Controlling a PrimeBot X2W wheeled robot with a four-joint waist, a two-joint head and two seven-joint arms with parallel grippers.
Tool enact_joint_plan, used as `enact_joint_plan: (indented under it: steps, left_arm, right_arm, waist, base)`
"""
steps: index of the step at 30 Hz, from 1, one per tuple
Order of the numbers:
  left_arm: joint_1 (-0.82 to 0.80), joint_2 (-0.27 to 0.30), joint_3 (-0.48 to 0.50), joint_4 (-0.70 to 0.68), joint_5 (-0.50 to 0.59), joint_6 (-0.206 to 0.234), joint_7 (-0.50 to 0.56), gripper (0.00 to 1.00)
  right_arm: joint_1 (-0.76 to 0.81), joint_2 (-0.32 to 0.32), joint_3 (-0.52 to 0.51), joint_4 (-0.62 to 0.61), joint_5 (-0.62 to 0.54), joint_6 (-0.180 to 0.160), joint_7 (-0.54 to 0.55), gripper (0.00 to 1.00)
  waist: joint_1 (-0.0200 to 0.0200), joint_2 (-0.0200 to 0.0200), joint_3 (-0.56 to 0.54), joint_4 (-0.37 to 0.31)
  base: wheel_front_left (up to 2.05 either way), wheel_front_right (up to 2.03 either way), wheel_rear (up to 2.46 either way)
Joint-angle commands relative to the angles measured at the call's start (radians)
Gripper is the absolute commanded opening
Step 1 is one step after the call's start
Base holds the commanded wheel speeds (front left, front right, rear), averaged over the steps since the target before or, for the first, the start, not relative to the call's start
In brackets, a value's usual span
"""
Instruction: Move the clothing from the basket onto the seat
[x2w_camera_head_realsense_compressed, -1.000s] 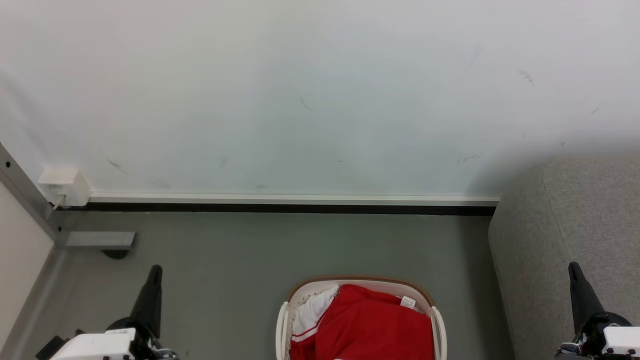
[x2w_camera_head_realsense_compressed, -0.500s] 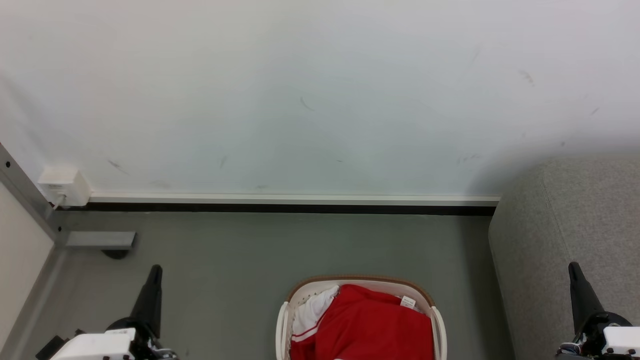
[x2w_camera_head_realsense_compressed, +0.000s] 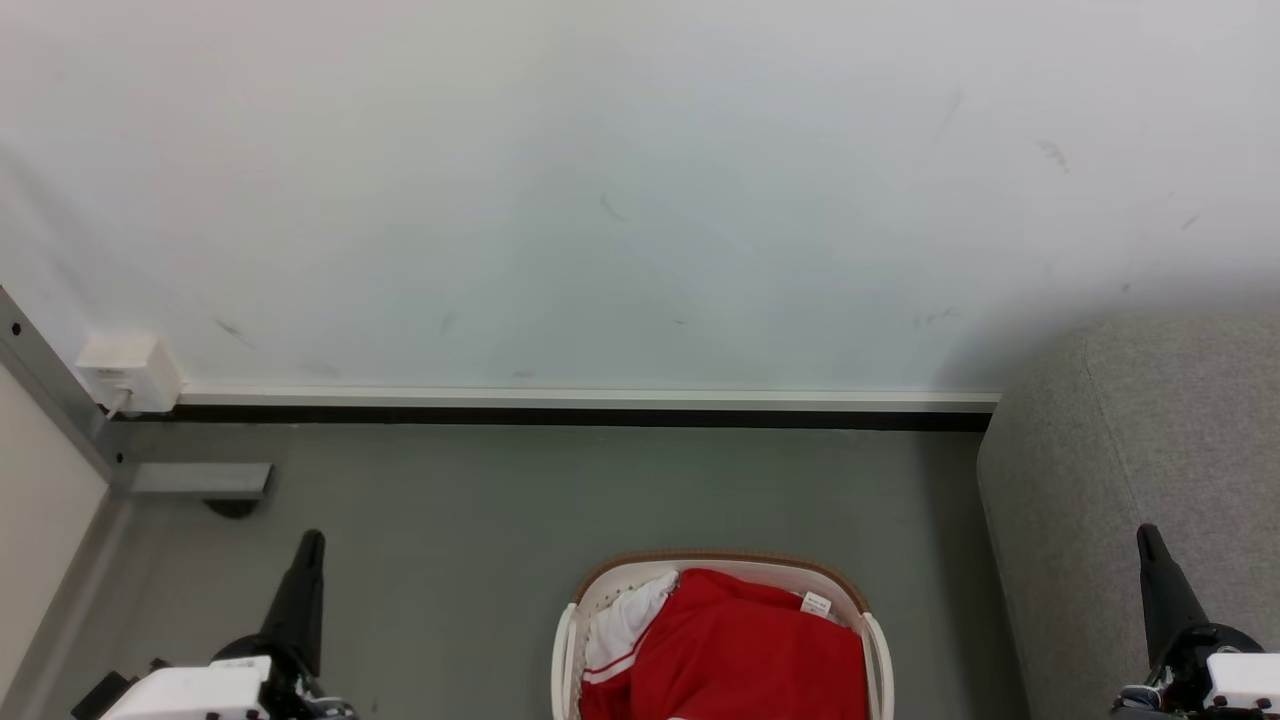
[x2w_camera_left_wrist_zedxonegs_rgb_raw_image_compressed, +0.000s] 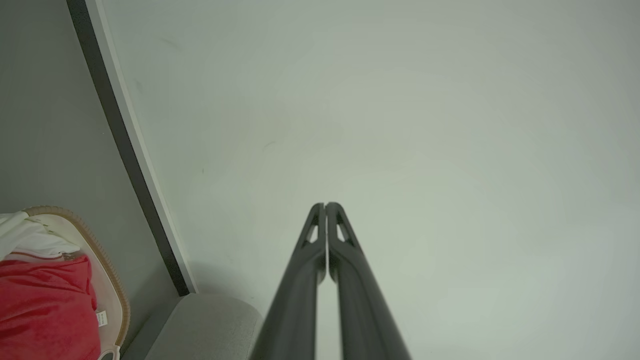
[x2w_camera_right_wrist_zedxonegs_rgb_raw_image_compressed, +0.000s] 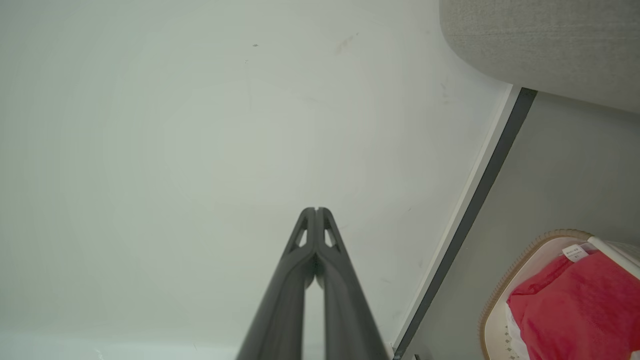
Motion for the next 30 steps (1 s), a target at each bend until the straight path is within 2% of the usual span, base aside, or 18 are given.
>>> enact_joint_plan:
  steps: [1, 21, 22, 30]
  left_arm:
    - [-0.006, 0.002, 0.001, -0.004, -0.014, -0.003, 0.004, 0.0]
    - [-0.006, 0.002, 0.001, -0.004, -0.014, -0.003, 0.004, 0.0]
    - [0.0, 0.0, 0.0, 0.0, 0.0, 0.0, 0.0, 1.0]
    - [0.015, -0.004, -0.005, 0.001, 0.013, -0.001, -0.03, 1.0]
  right_arm:
    - [-0.004, -0.001, -0.003, 0.0, -0.001, -0.002, 0.003, 0.0]
    - [-0.004, -0.001, -0.003, 0.0, -0.001, -0.002, 0.003, 0.0]
    - [0.0, 0.0, 0.0, 0.0, 0.0, 0.0, 0.0, 1.0]
    - [0.009, 0.004, 0.038, -0.006, -0.009, 0.0, -0.028, 1.0]
  waist:
    - [0.0, 0.0, 0.0, 0.0]
    - [0.0, 0.0, 0.0, 0.0]
    - [0.0, 0.0, 0.0, 0.0]
    - [0.0, 0.0, 0.001, 0.001]
  base:
    - [0.0, 0.0, 0.0]
    - [0.0, 0.0, 0.0]
    - [0.0, 0.0, 0.0]
    - [0.0, 0.0, 0.0]
